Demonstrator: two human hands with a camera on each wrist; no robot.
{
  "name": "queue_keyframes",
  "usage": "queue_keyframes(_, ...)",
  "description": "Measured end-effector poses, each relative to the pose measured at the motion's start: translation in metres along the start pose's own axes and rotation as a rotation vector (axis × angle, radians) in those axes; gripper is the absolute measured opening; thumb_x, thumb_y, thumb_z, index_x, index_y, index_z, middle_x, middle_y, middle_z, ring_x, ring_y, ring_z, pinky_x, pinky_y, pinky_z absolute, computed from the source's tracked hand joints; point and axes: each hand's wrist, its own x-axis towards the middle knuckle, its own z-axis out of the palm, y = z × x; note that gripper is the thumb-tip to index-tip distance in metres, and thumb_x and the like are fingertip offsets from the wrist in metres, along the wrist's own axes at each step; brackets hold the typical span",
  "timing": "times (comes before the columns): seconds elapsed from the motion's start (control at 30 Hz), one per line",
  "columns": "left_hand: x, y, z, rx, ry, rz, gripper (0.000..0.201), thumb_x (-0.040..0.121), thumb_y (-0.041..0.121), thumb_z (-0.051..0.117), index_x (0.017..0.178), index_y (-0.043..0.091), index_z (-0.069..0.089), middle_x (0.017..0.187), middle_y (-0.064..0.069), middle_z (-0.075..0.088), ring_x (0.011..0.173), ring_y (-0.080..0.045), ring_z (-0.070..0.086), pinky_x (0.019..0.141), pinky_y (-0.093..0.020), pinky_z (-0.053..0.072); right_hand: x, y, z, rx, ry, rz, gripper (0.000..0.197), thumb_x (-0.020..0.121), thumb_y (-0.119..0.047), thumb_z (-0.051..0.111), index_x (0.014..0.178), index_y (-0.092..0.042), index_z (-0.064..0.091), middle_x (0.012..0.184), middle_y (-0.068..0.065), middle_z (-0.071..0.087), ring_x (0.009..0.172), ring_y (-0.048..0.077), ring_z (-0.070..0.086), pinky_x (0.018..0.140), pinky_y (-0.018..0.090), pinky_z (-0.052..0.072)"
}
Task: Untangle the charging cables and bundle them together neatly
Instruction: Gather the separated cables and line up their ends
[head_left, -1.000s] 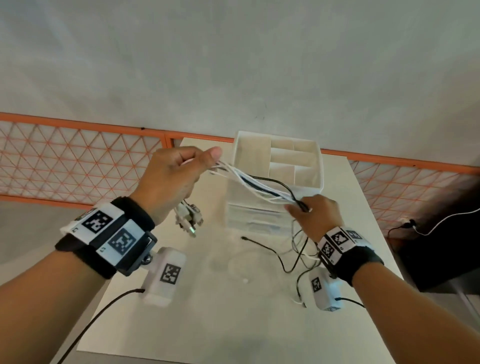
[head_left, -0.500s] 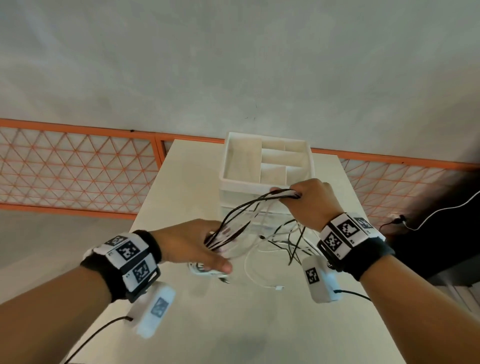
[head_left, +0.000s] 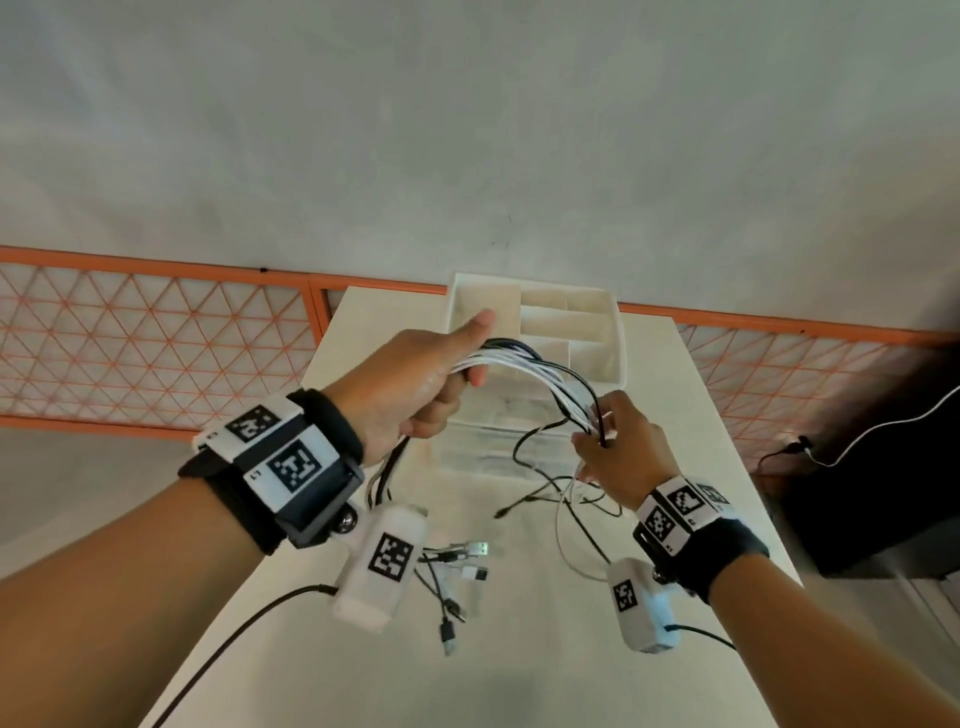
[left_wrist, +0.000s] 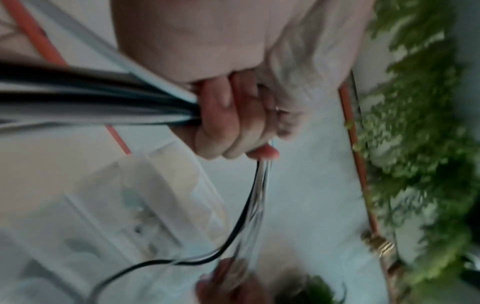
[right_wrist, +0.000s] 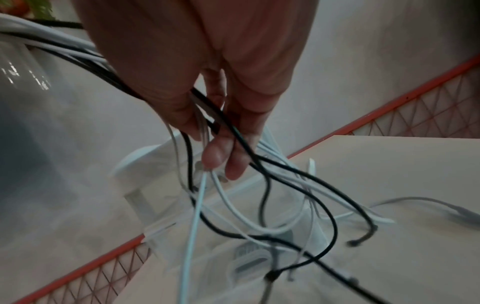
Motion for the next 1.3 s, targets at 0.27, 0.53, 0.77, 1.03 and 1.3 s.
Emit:
queue_keyframes(0.27,0.004,-0.032,-0.007,0.264,0.271,-0.016,0.045,0.097,0.045,0.054,0.068,0.01,0.051,0.047,0.002,0.027,0.036,-0.013,0.02,0.041,-0.021,0.019,0.002,-0.025,-0.023,0.139,0.198,-0.191,0.017,0.091,-0.014,0.064,0.1,-0.027,0.059,0.098,0.002,0.069,0.066,0.013,0.073,0.054,0.016,0.048)
queue_keyframes(0.53,-0.004,0.003,0.003,0.079,0.268,0.205,0.045,0.095,0.038,0.061,0.058,0.015,0.051,0.041,0.006,0.025,0.036,-0.013,0.017,0.041,-0.019,0.018,-0.002,0.0,0.018,-0.153,0.018,-0.069,0.021,0.094,-0.021,0.059,0.075,-0.014,0.063,0.079,0.006,0.065,0.077,0.028,0.061,0.069,0.027,0.041)
queue_keyframes(0.77,-0.009,0.028,-0.016,-0.181,0.27,0.268,0.044,0.093,0.033,0.065,0.053,0.019,0.054,0.043,0.004,0.022,0.038,-0.014,0.012,0.042,-0.02,0.012,-0.003,0.037,0.025,-0.205,-0.255,0.181,0.027,0.096,-0.041,0.054,0.079,-0.022,0.063,0.083,0.007,0.073,0.086,0.028,0.069,0.078,0.033,0.053)
queue_keyframes(1.03,-0.014,0.026,-0.035,-0.125,0.204,0.28,0.037,0.094,0.034,0.06,0.069,0.008,0.057,0.04,0.009,0.023,0.034,-0.009,0.015,0.04,-0.018,0.014,-0.014,0.077,0.018,-0.36,-0.423,0.284,0.095,0.08,-0.071,0.061,0.154,-0.02,0.03,0.155,0.01,0.042,0.14,0.029,0.044,0.112,0.037,0.036)
queue_keyframes(1.3,-0.009,-0.003,-0.025,0.127,0.144,0.177,0.04,0.092,0.039,0.062,0.081,0.002,0.069,0.045,0.003,0.024,0.043,-0.015,0.015,0.046,-0.023,0.014,-0.006,-0.008,-0.019,-0.243,-0.333,-0.105,0.123,0.045,-0.087,0.07,0.151,-0.045,0.025,0.14,-0.002,0.048,0.12,0.018,0.055,0.101,0.042,0.049)
